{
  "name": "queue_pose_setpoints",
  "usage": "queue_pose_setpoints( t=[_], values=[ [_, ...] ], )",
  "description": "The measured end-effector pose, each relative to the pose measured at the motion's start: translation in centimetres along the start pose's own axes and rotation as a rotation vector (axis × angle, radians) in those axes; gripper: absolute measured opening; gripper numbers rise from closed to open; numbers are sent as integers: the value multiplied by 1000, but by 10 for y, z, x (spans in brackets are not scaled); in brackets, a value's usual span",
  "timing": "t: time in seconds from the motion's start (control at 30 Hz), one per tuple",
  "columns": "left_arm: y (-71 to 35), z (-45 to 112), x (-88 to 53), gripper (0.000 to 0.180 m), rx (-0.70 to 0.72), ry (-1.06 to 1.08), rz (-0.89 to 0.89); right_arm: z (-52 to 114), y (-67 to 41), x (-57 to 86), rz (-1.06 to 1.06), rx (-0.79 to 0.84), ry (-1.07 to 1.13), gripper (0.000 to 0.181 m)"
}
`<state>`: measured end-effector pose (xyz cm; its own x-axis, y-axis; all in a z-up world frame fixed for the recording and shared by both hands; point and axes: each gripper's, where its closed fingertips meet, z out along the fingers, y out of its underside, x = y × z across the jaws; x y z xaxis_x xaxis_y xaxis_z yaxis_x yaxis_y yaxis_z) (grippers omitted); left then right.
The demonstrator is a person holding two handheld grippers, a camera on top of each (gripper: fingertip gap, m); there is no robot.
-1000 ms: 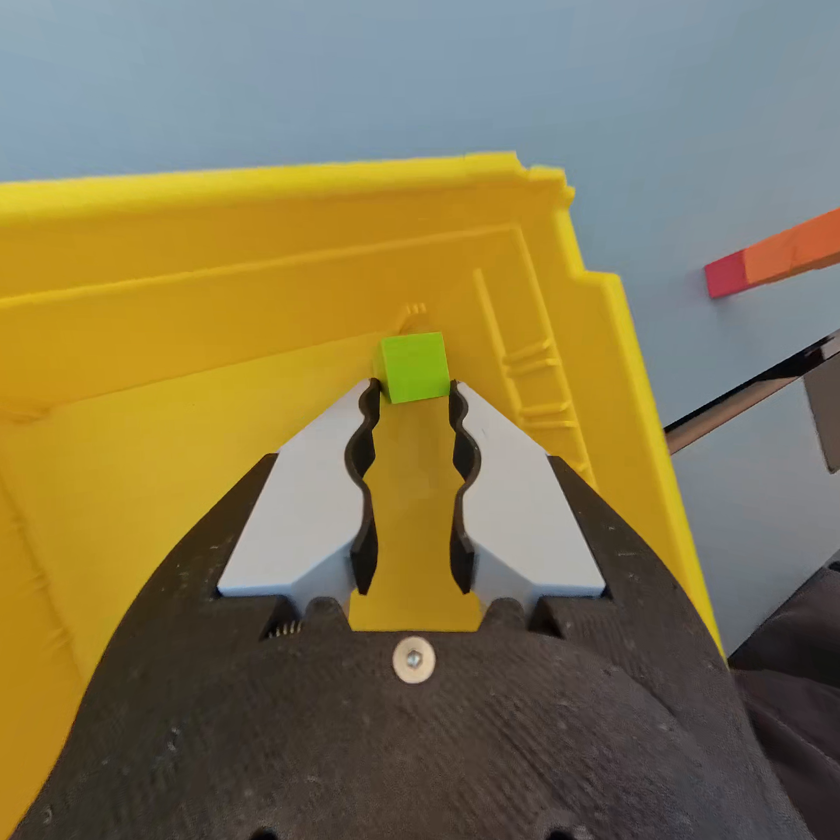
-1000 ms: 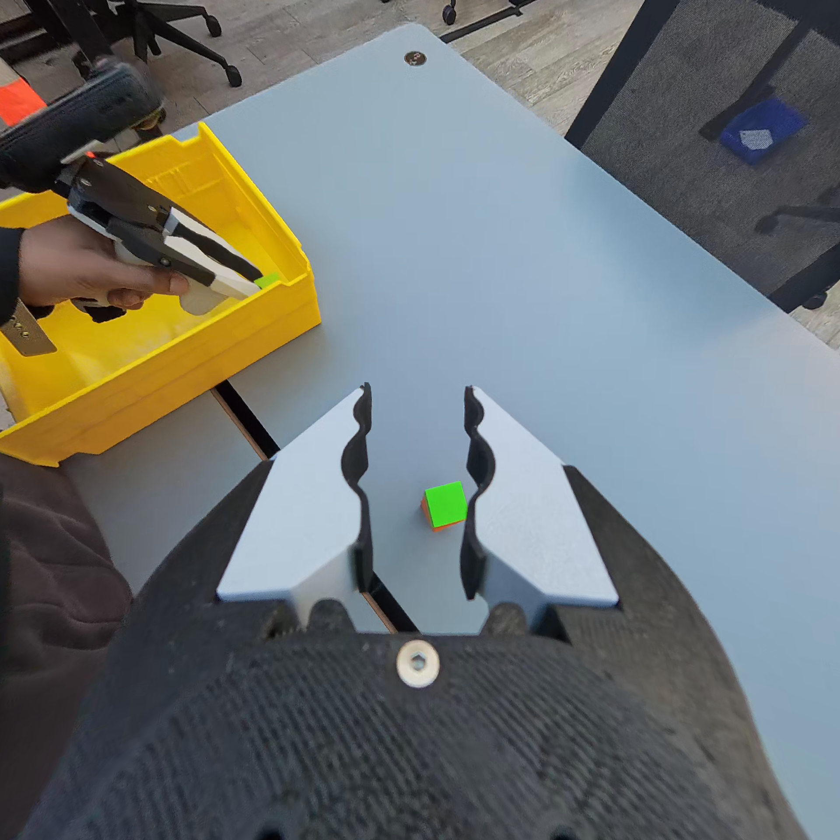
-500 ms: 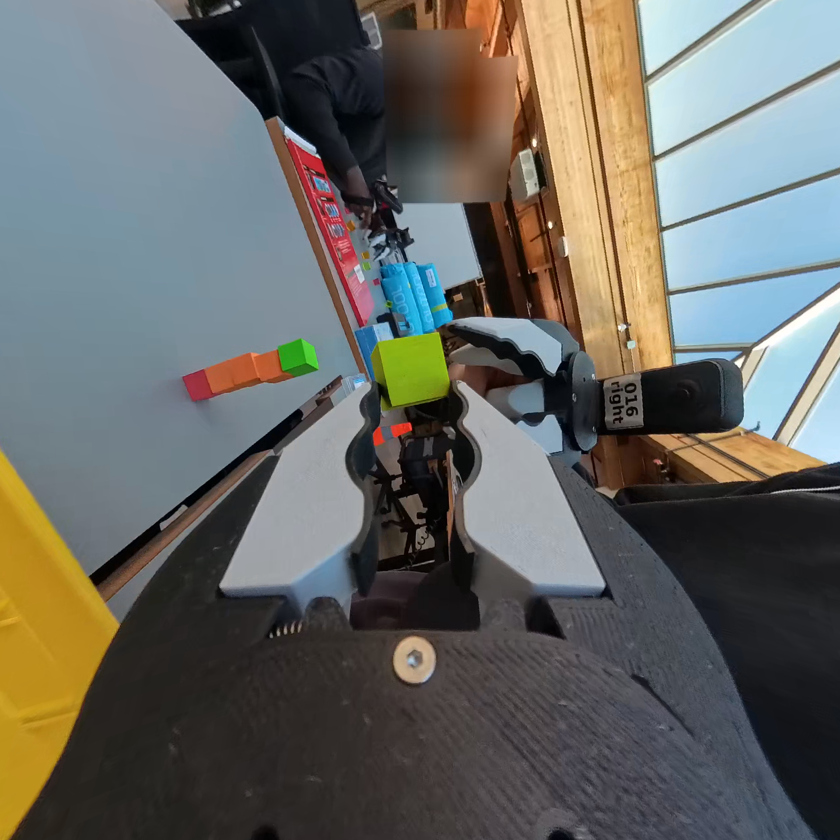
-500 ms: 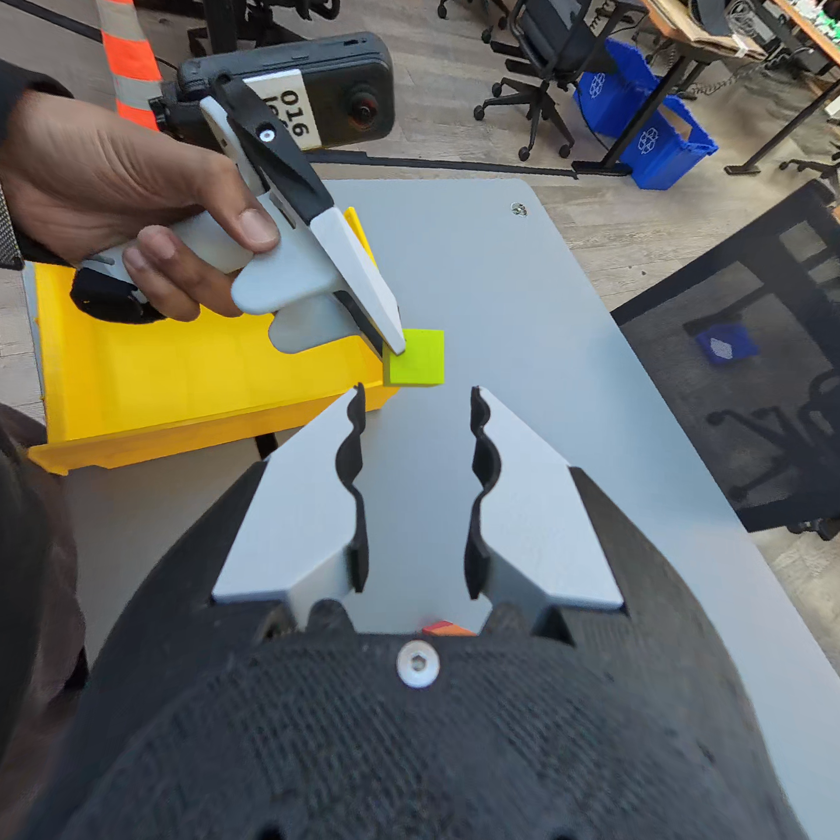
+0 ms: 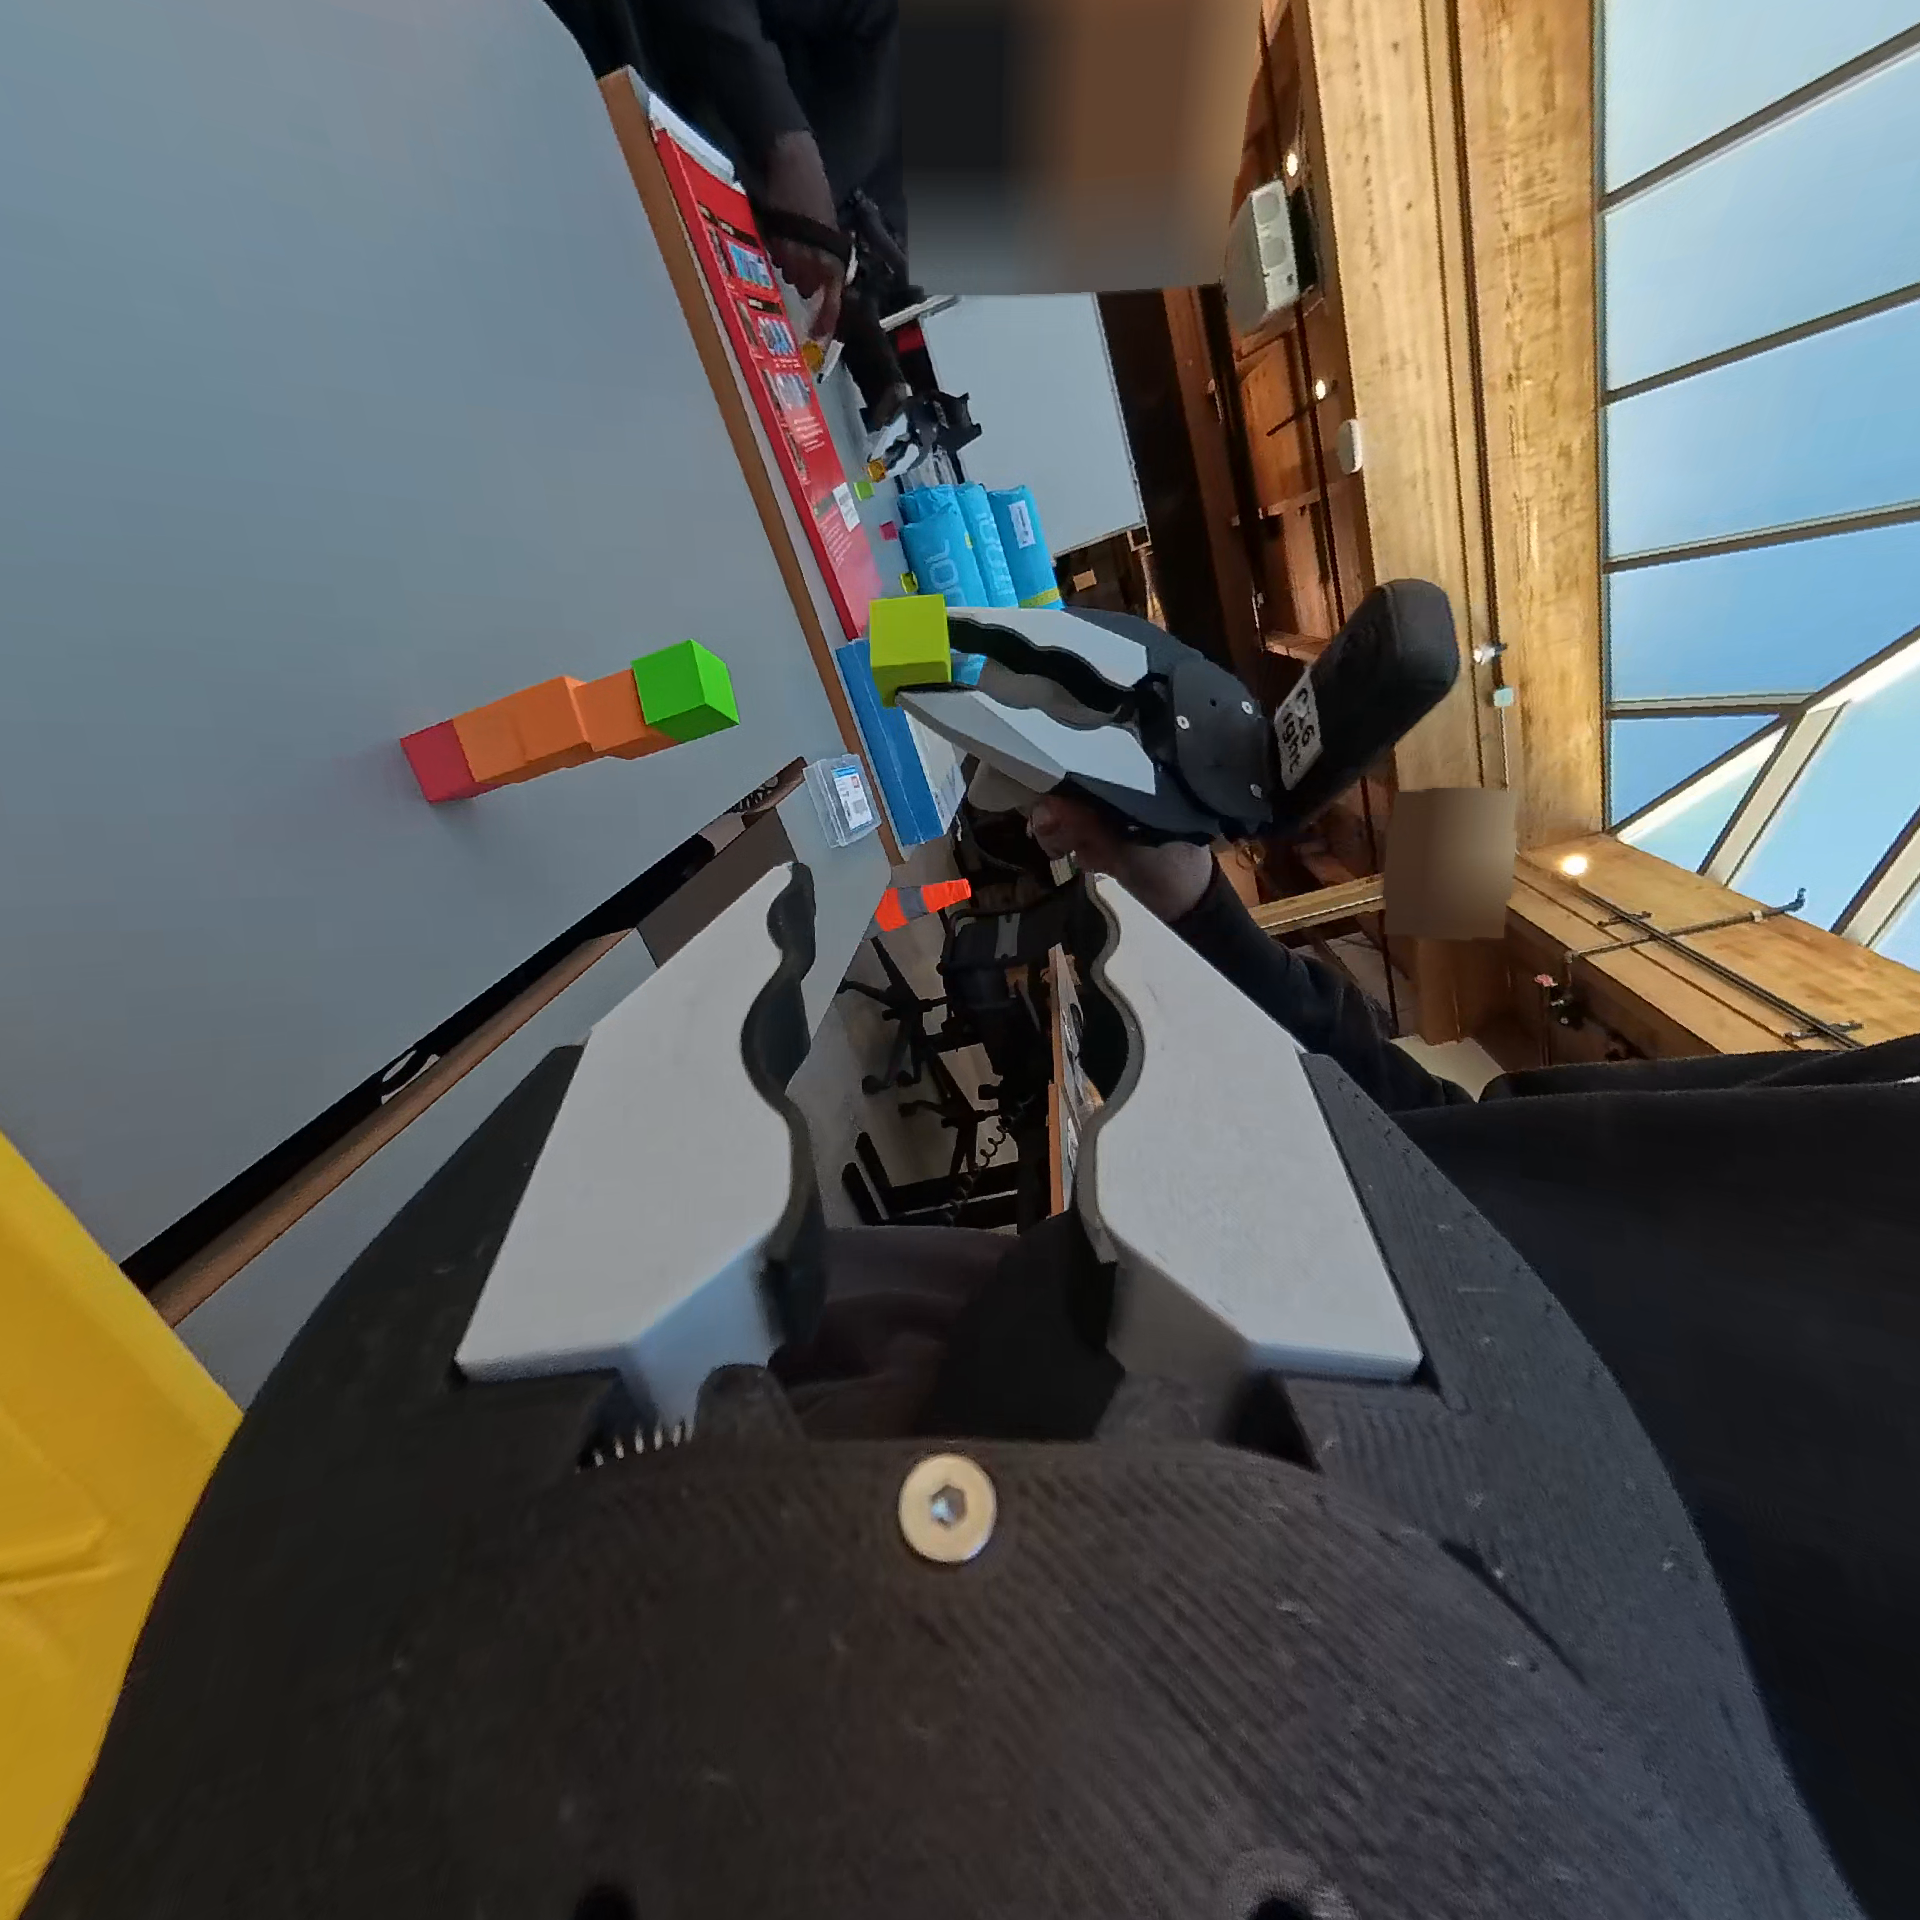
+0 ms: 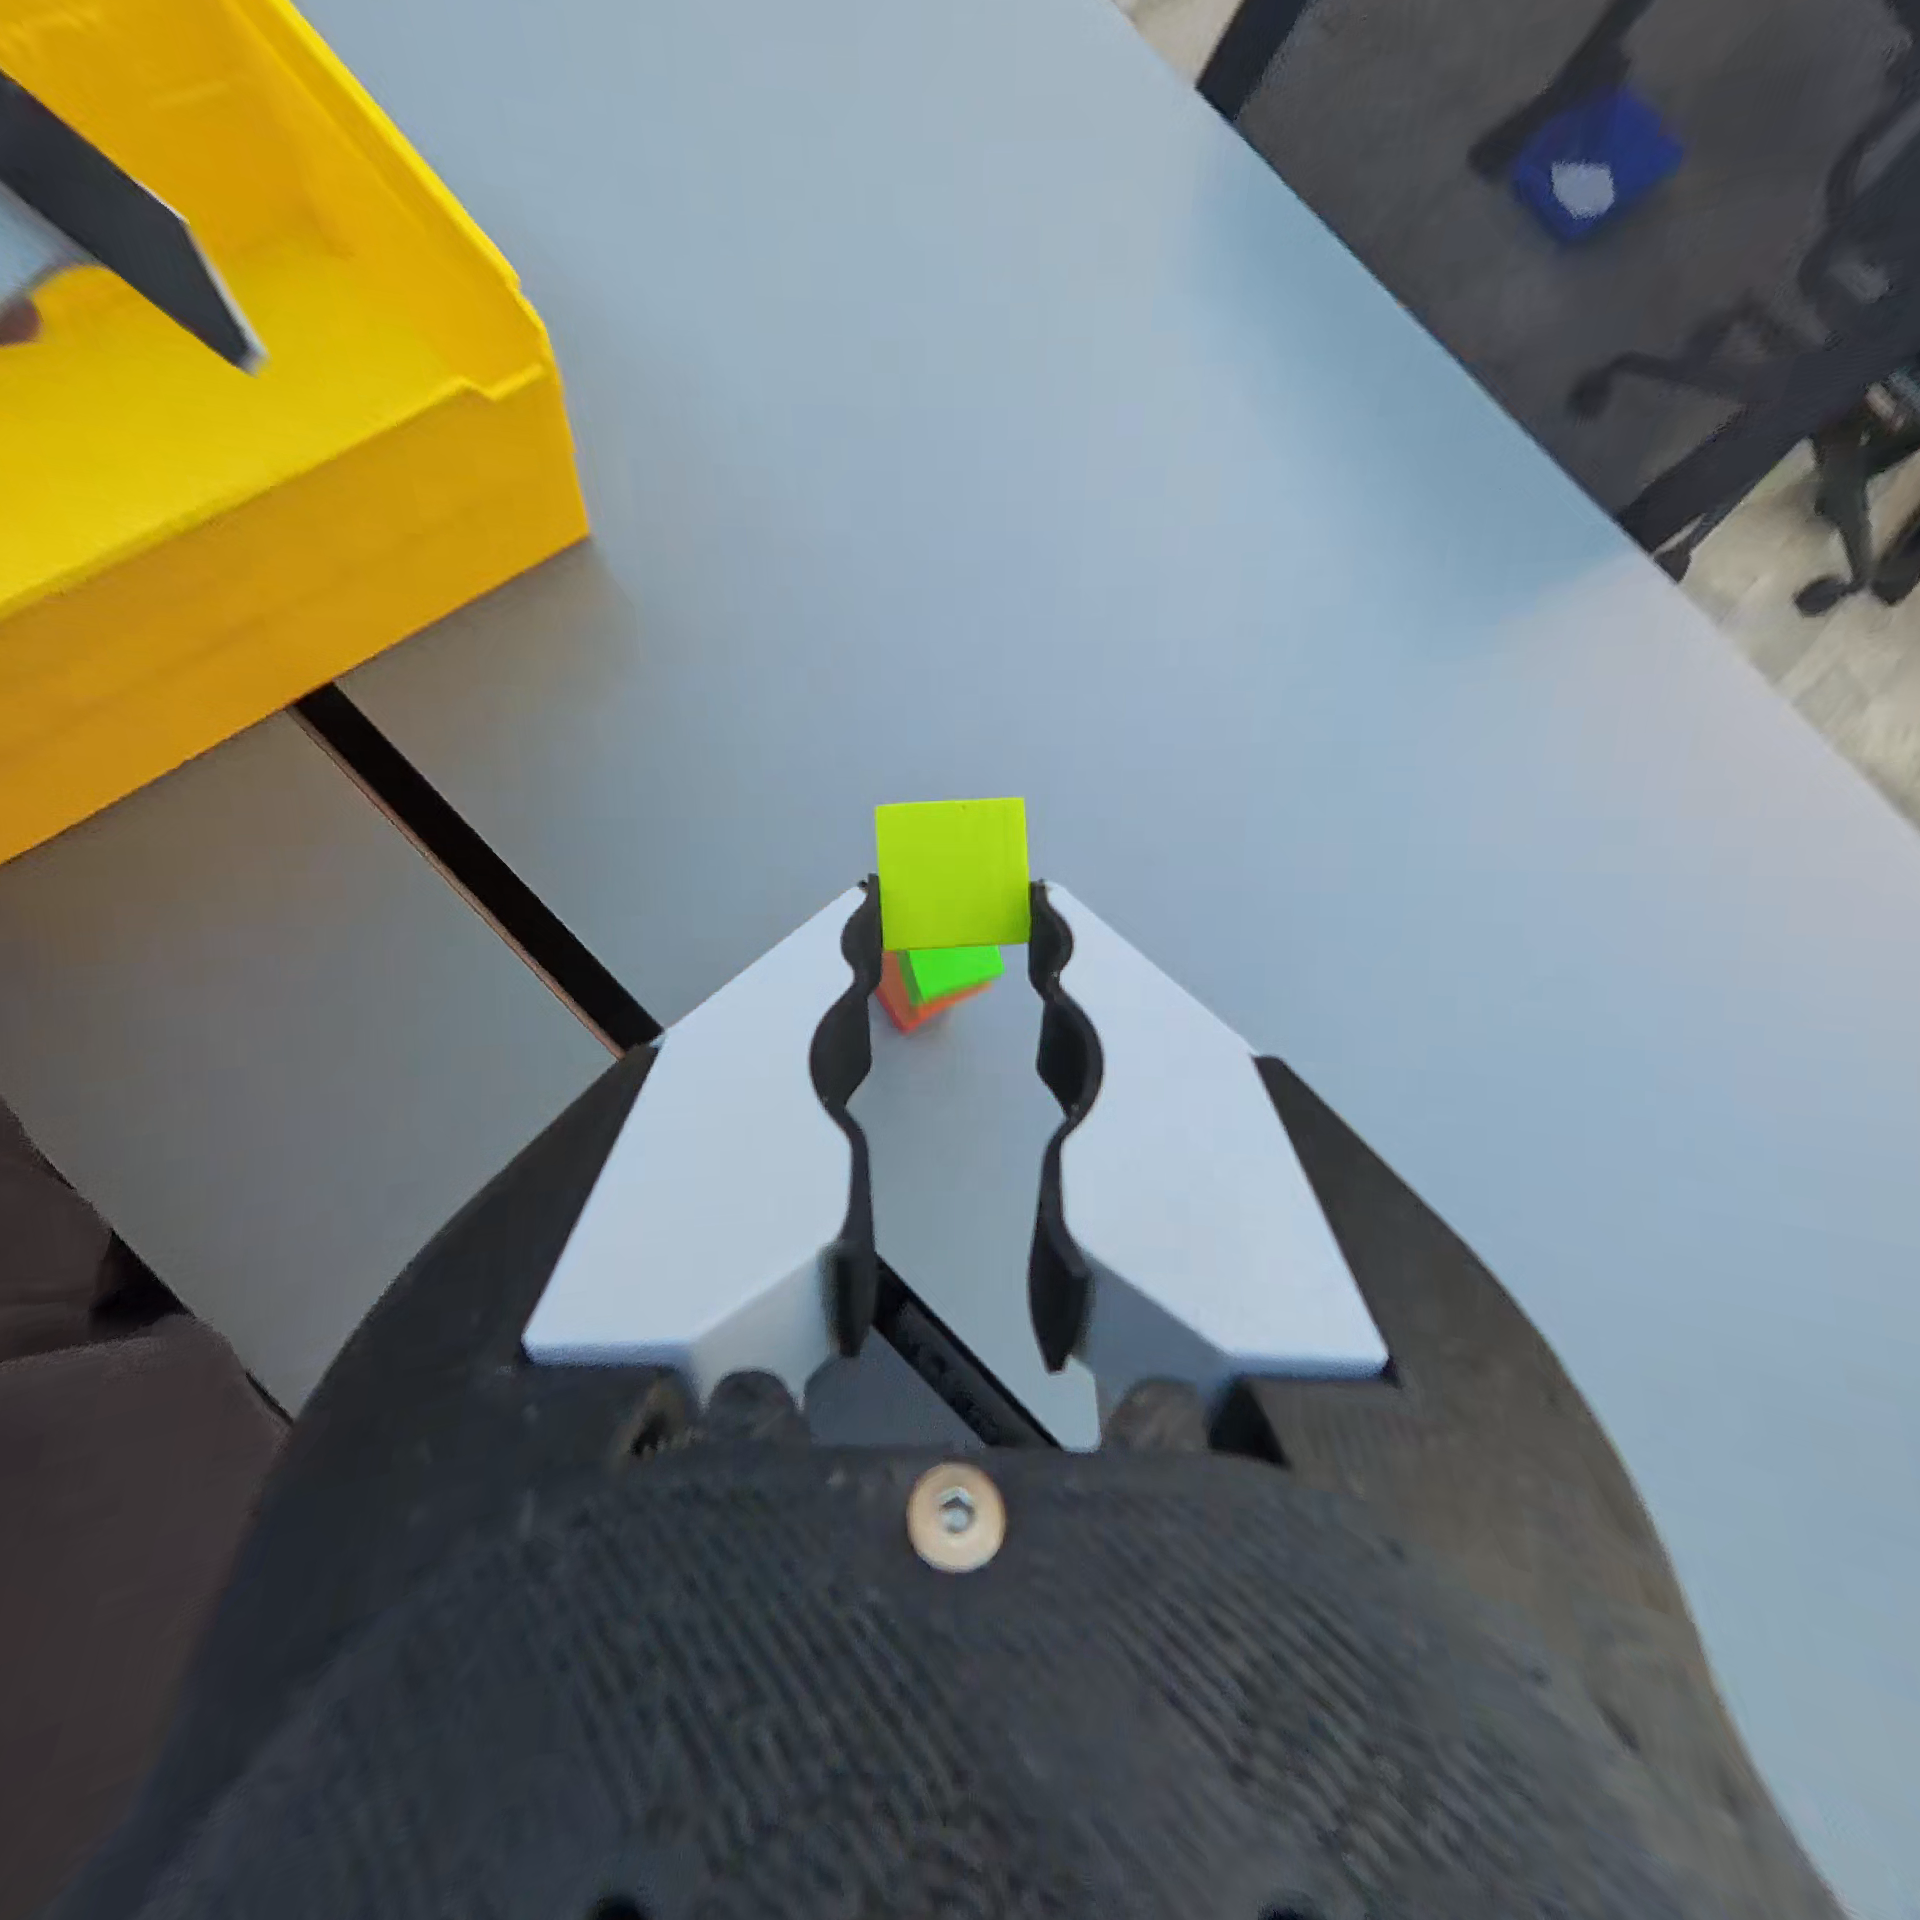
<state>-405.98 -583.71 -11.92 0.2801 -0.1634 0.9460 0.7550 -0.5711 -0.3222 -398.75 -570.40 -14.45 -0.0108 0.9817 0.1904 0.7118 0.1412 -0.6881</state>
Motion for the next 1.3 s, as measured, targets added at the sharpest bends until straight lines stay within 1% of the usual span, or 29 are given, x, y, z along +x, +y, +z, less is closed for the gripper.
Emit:
queue_pose_setpoints(
  t=[0.07, 0.17, 0.3, 0.5, 0.67, 1.13, 1.3],
  values=[
    [1, -3, -4, 47, 5, 3, -27, 1, 24, 15, 56, -29, -24, 26],
    [3, -4, -4, 47, -3, 28, -64, 8, 39, 20, 25, -62, -61, 26],
    [3, -4, -5, 48, -10, -15, -21, 21, 36, 10, 17, -55, -148, 26],
    [5, -4, -2, 48, 0, -11, -22, 38, 44, 4, -3, -96, -182, 26],
    [8, -6, -5, 48, 1, -17, -36, 41, 47, 5, -19, -116, -183, 26],
    [-2, -4, -9, 49, -16, -23, -24, 43, 48, 6, 7, -107, -178, 27],
    [0, -4, -11, 50, -26, -24, -27, 42, 46, 6, 19, -103, -171, 38]
  ],
)
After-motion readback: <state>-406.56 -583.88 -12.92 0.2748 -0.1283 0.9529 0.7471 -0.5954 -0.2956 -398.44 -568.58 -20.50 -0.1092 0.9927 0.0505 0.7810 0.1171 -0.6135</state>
